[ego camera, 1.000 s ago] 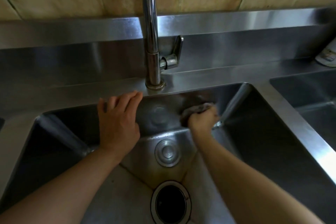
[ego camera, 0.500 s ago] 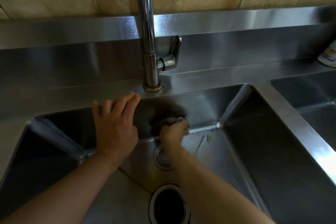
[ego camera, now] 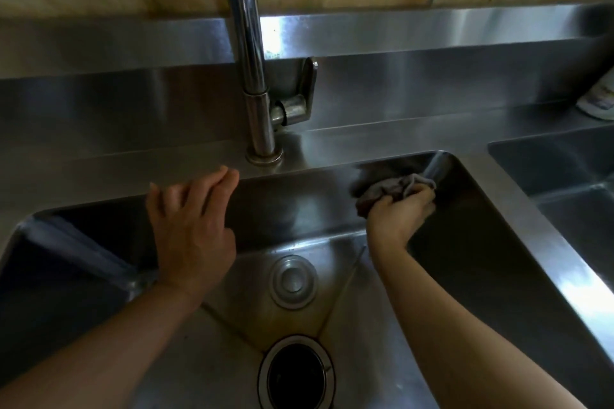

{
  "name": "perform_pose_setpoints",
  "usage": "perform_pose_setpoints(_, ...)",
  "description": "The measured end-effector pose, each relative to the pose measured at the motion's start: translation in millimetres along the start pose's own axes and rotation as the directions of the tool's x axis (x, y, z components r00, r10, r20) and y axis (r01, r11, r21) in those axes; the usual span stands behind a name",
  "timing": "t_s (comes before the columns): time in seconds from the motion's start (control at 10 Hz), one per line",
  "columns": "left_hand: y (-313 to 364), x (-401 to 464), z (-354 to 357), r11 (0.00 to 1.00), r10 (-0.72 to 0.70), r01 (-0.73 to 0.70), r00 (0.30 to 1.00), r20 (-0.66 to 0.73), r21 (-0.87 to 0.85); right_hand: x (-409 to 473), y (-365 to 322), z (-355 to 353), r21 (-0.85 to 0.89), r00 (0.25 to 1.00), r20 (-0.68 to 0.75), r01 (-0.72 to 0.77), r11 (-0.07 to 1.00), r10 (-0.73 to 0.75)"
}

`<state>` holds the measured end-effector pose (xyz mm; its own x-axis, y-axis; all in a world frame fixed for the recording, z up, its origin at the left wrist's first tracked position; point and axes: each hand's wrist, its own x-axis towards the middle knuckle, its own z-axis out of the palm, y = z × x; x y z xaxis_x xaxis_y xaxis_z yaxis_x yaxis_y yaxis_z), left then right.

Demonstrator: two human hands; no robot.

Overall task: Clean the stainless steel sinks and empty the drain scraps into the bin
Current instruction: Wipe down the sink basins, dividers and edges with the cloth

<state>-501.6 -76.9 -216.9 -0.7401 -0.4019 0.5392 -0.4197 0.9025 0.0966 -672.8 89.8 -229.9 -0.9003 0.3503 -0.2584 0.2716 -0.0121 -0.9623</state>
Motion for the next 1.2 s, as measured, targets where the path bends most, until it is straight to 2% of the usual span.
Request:
perform_pose_setpoints(0.1,2,1,3,1.0,0.012,-0.012,1.0,-0.017,0.002,13,11,7,0.534,0.941,-0.073,-0.243,0.81,0.331)
perform_pose_setpoints(0.2,1,0,4,1.0,0.009,-0.009,1.0,-0.026,0.007,25,33,8,0.424,0.918,-0.059,-0.332,0.842,0.392)
perform_pose_setpoints(0.4,1,1,8,1.0,0.015,-0.014,0.999,-0.039,0.017,36,62,18,0.437,0.838,-0.068,-0.462,0.772,0.541)
perform_pose_setpoints(0.5,0,0,7,0.999,0.028,-0.027,0.999,-0.016,0.032,12,70,29,0.026,0.888,0.015,-0.46,0.888,0.46)
perform_pose_setpoints(0.6,1,0,3,0.999,0.034,-0.034,0.999,0.014,0.033,-30,75,45,-0.078,0.913,0.015,-0.406,0.91,0.409)
perform_pose_setpoints(0.7,1,1,-1,0.999,0.028,-0.03,0.999,0.035,0.041,-69,82,60,-0.404,0.931,0.079,-0.298,0.865,0.357)
perform_pose_setpoints(0.8,0,1,-2,0.998,0.033,-0.035,0.998,0.044,0.047,-79,82,56,-0.457,0.916,0.199,-0.229,0.859,0.35)
perform_pose_setpoints(0.9,-1,0,-2,0.998,0.032,-0.034,0.998,0.051,0.046,-49,79,40,-0.546,0.937,0.235,-0.093,0.833,0.259)
perform_pose_setpoints(1.0,0,0,-1,0.999,0.027,-0.028,0.999,0.034,0.039,-6,71,17,-0.68,0.962,0.254,0.106,0.725,0.098)
perform_pose_setpoints(1.1,-1,0,1,0.999,0.016,-0.017,1.0,0.019,0.038,18,66,-3,-0.712,0.968,0.251,0.193,0.675,-0.012)
perform_pose_setpoints(1.2,-1,-2,2,0.999,0.011,-0.012,1.0,0.026,0.044,27,68,-24,-0.825,0.95,0.29,0.31,0.472,-0.116)
